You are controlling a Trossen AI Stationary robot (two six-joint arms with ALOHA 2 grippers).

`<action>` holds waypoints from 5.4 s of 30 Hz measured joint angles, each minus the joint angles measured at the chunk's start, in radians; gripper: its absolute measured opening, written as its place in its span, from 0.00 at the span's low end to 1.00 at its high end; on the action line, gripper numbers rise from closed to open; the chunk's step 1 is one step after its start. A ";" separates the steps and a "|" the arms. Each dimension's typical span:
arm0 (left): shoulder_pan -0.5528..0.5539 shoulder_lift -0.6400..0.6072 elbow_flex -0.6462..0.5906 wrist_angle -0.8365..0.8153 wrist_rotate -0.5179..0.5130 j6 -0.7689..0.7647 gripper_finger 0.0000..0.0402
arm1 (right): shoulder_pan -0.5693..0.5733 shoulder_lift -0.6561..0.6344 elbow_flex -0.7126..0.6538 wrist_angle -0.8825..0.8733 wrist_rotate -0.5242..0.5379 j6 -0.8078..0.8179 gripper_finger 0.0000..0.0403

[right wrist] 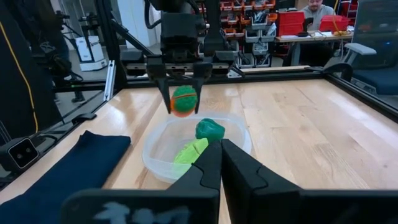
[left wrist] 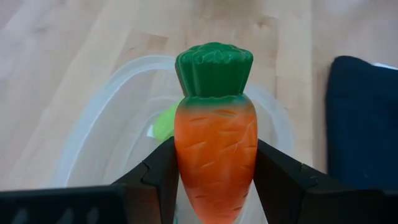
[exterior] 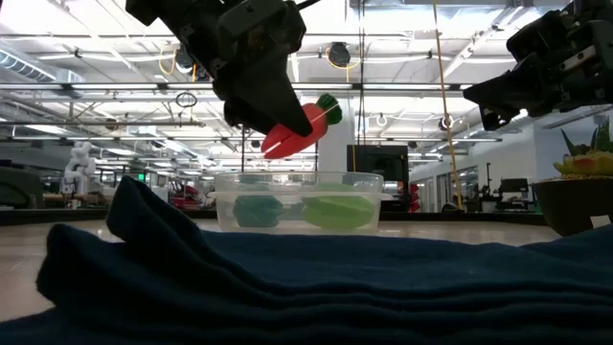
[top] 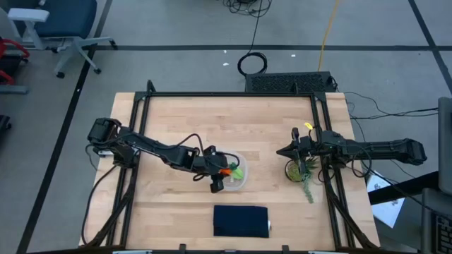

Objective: Pick and placing Produce into tupperware
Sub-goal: Put the carrot into the bin

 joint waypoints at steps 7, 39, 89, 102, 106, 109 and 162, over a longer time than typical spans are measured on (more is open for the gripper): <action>-0.030 0.035 0.001 0.005 -0.091 -0.130 0.41 | 0.000 0.000 0.000 0.000 0.000 0.000 0.00; -0.045 0.124 0.000 -0.049 -0.065 0.021 0.41 | 0.000 0.001 0.000 -0.003 0.000 -0.007 0.00; 0.068 0.124 0.000 -0.040 0.234 0.260 0.41 | 0.000 0.000 0.000 -0.005 0.000 -0.007 0.00; 0.068 0.124 0.000 0.002 0.234 0.243 0.41 | 0.000 0.000 0.000 -0.005 0.000 0.012 0.00; 0.068 0.124 0.000 0.009 0.233 0.242 0.41 | 0.000 0.000 0.000 -0.005 0.000 0.012 0.00; 0.069 0.124 0.000 0.005 0.233 0.223 0.41 | 0.000 0.000 0.000 -0.005 0.000 0.012 0.00; 0.115 0.124 0.000 -0.081 0.305 0.262 0.53 | 0.000 0.000 0.000 -0.005 -0.001 0.001 0.00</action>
